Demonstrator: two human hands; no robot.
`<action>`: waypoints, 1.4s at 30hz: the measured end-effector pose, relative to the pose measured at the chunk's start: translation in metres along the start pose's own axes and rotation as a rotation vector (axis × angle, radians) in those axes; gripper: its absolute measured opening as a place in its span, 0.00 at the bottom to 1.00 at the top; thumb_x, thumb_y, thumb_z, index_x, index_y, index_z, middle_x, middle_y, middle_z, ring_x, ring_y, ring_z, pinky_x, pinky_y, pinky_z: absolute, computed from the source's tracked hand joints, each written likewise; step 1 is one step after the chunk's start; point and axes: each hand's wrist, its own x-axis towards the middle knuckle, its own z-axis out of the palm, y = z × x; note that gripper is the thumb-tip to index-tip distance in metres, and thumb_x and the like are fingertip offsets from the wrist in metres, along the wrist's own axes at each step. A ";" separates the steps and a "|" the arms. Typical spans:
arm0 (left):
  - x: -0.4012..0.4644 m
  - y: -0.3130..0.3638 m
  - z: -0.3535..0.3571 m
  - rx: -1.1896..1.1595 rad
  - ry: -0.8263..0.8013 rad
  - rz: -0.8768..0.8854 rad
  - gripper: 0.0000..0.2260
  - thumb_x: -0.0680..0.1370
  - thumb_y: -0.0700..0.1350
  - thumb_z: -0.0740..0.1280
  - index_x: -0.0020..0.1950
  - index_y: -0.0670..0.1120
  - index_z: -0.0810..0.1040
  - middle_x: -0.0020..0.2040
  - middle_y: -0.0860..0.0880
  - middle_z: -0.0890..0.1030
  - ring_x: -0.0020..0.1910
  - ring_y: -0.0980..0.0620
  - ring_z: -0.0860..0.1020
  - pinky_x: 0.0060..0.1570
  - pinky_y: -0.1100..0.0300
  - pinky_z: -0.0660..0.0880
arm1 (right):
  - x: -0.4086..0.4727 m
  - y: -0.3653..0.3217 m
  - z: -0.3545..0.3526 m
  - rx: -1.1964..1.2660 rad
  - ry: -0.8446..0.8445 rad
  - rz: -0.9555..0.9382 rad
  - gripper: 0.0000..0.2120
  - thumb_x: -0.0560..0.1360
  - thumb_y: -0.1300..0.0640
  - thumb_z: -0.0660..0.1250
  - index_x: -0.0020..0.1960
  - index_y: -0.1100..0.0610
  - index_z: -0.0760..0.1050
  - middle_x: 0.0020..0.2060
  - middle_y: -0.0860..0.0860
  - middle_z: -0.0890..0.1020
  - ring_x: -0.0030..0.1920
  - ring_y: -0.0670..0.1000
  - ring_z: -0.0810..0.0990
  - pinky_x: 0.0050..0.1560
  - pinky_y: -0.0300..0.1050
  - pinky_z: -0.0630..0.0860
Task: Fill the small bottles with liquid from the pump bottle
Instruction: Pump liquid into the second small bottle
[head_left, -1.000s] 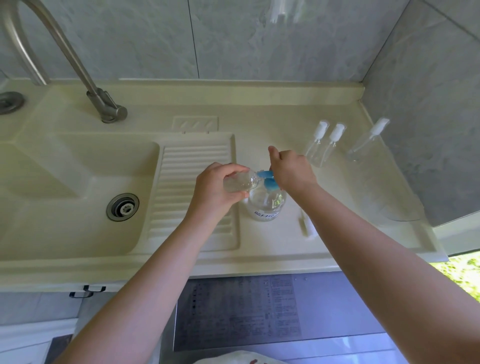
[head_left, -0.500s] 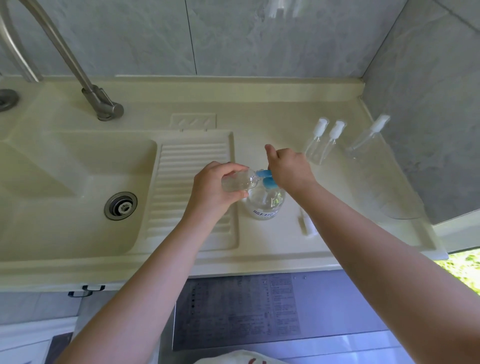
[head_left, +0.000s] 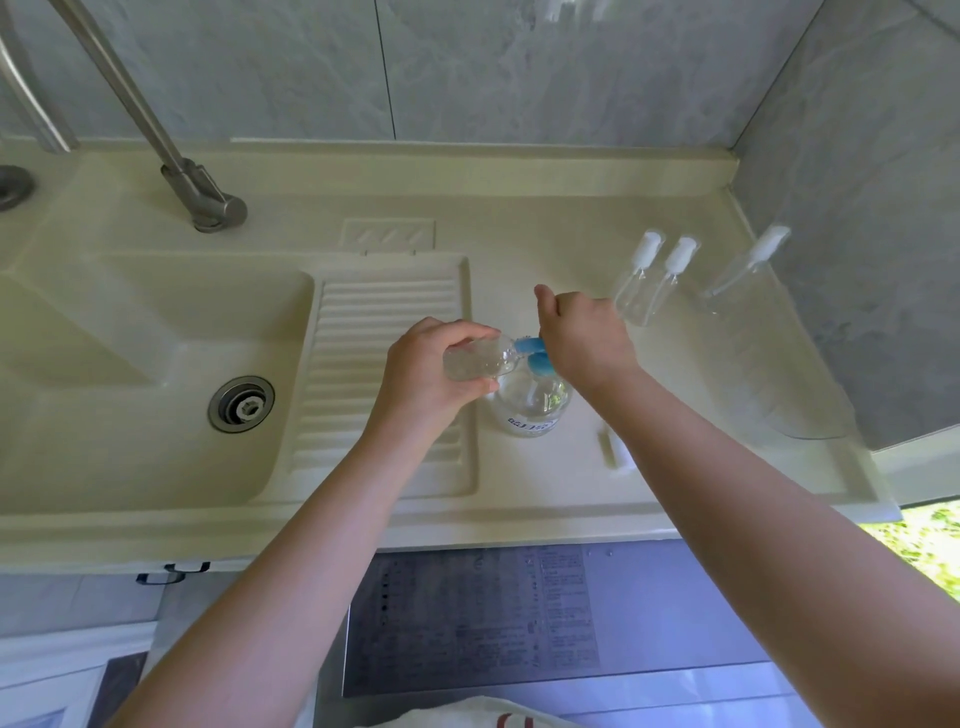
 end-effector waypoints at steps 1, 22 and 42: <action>0.000 0.000 0.000 -0.007 0.001 -0.002 0.24 0.63 0.40 0.80 0.57 0.54 0.83 0.49 0.53 0.78 0.47 0.71 0.74 0.50 0.80 0.64 | 0.001 0.000 -0.002 0.036 -0.010 0.014 0.23 0.83 0.43 0.48 0.42 0.57 0.70 0.42 0.59 0.77 0.42 0.61 0.73 0.42 0.47 0.70; -0.001 0.000 -0.007 -0.017 -0.007 -0.011 0.23 0.64 0.39 0.80 0.56 0.54 0.83 0.49 0.54 0.77 0.48 0.71 0.74 0.49 0.82 0.63 | 0.005 -0.004 -0.007 -0.020 -0.107 0.010 0.21 0.80 0.45 0.46 0.43 0.55 0.73 0.36 0.58 0.78 0.36 0.59 0.74 0.40 0.46 0.67; 0.001 0.003 -0.003 0.015 -0.020 -0.015 0.23 0.64 0.38 0.80 0.55 0.54 0.83 0.51 0.50 0.79 0.46 0.69 0.72 0.47 0.82 0.63 | -0.005 -0.011 -0.011 -0.043 -0.069 -0.014 0.18 0.84 0.50 0.47 0.47 0.58 0.69 0.41 0.58 0.75 0.43 0.61 0.75 0.44 0.51 0.74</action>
